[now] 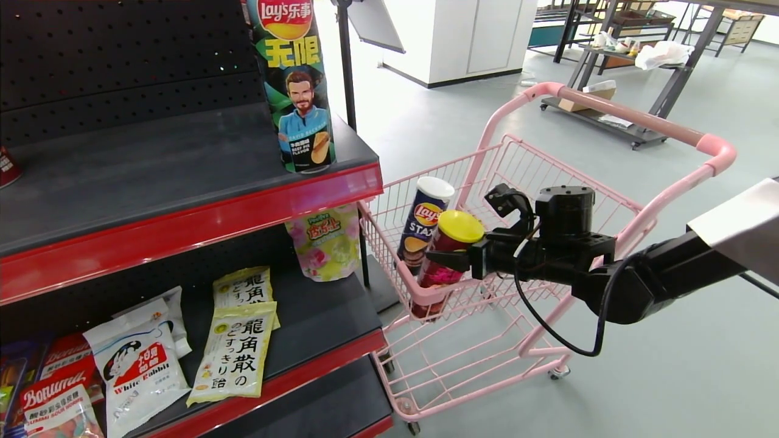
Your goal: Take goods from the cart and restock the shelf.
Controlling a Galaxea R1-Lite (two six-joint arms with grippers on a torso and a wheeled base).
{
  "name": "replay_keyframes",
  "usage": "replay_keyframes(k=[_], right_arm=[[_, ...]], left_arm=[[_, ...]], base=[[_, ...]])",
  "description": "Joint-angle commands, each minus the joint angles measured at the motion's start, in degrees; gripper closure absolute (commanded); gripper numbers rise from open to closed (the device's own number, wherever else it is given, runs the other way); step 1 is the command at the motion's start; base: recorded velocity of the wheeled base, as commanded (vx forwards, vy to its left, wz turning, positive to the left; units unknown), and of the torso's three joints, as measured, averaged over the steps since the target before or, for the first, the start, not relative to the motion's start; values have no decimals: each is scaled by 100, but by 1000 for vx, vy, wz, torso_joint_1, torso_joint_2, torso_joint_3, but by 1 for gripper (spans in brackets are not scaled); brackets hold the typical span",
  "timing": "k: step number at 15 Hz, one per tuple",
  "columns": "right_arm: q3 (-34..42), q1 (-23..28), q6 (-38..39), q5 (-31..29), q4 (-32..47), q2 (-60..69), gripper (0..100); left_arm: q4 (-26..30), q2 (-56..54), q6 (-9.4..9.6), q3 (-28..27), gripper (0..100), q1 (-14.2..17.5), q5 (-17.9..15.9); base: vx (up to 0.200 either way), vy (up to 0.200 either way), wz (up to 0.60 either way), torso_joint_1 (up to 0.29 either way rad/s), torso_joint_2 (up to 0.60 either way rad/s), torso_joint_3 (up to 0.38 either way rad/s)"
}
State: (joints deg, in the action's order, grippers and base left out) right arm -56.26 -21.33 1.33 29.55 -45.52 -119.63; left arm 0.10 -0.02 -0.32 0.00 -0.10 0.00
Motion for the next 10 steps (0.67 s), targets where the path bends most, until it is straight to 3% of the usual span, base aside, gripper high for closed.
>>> replay_keyframes(k=[1,5,6,10], right_arm=[[-122,-11,-1,-2,-1,-122,0],[-210,-90,17,-81,-1,-193,0],[-175,-108,60,-81,-1,-193,100],[-105,-134,34,-99,-1,-61,100]], left_arm=[[-1,2,-3,0,0,1,0],[-1,2,-3,0,0,1,0],[-1,2,-3,0,0,1,0],[-1,2,-3,0,0,1,0]], base=[[0,0,0,0,0,0],[0,0,0,0,0,0],[0,0,0,0,0,0],[0,0,0,0,0,0]])
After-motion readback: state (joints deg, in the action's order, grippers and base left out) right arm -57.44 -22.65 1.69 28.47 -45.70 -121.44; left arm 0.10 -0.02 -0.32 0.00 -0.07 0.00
